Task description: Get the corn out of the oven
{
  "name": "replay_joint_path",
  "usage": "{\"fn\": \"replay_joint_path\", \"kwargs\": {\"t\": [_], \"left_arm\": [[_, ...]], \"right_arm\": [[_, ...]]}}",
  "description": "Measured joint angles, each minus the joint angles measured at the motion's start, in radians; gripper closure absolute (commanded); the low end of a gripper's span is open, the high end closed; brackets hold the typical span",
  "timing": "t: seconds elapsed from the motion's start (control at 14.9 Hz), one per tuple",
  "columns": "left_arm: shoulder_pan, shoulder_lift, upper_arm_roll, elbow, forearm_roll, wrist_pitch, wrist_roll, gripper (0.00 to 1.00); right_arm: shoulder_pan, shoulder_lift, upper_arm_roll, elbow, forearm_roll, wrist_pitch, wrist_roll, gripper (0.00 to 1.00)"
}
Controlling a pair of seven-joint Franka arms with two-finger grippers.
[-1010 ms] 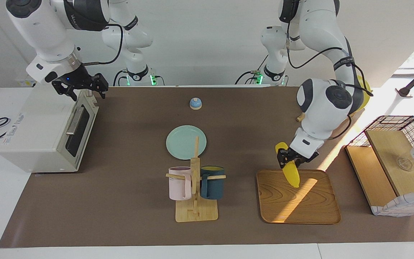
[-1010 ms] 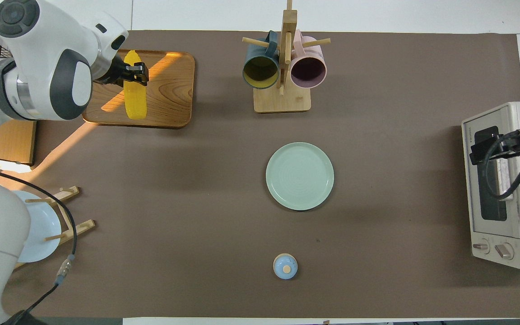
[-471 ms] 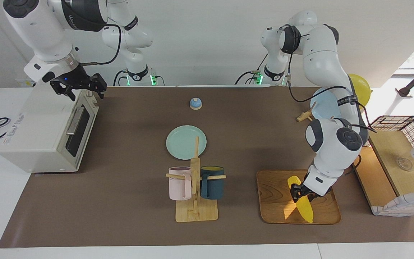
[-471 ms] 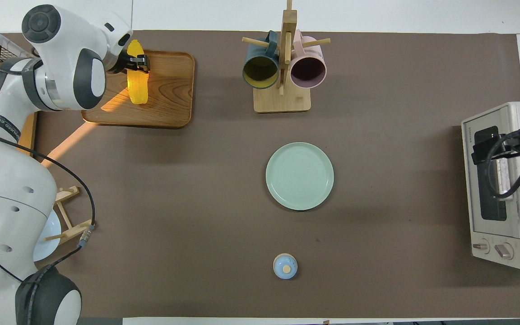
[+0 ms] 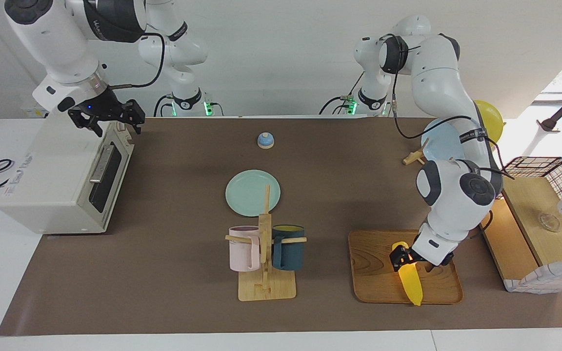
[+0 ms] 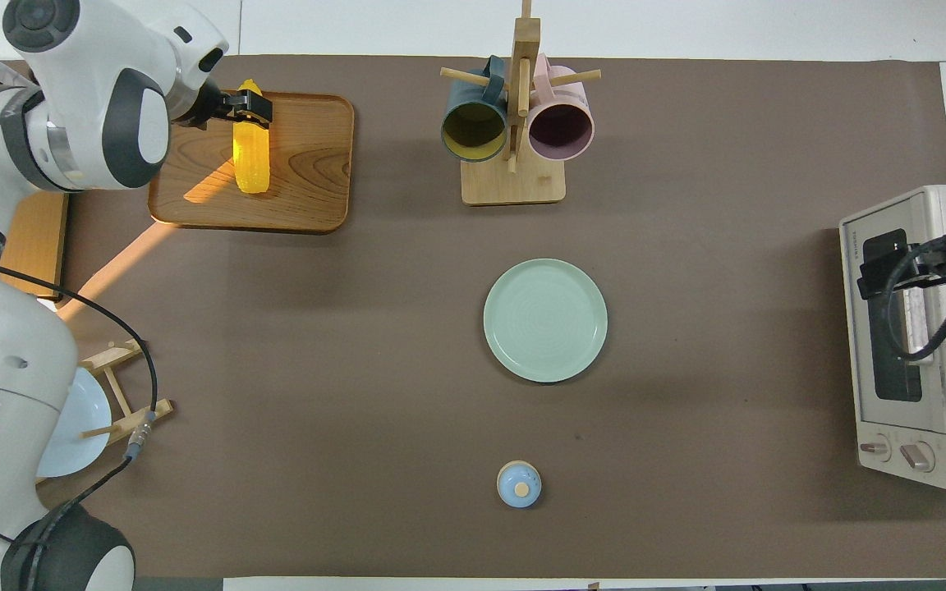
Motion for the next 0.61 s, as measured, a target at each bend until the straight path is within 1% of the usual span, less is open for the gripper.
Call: {"fn": "replay_joint_path", "kwargs": {"t": [0.2,0.4,0.61], "left_arm": [[0.011,-0.139,0.005,-0.031,0.000,-0.124,0.000,0.00],[0.029,-0.294,0.018,-0.067,0.000,-0.309,0.000,0.00],[0.033,-0.423,0.027,-0.107,0.029,-0.465,-0.003,0.00]], "right_arm": [[0.000,0.000,0.000,0.000,0.000,0.000,0.000,0.00],[0.000,0.000,0.000,0.000,0.000,0.000,0.000,0.00],[0.000,0.000,0.000,0.000,0.000,0.000,0.000,0.00]]}}
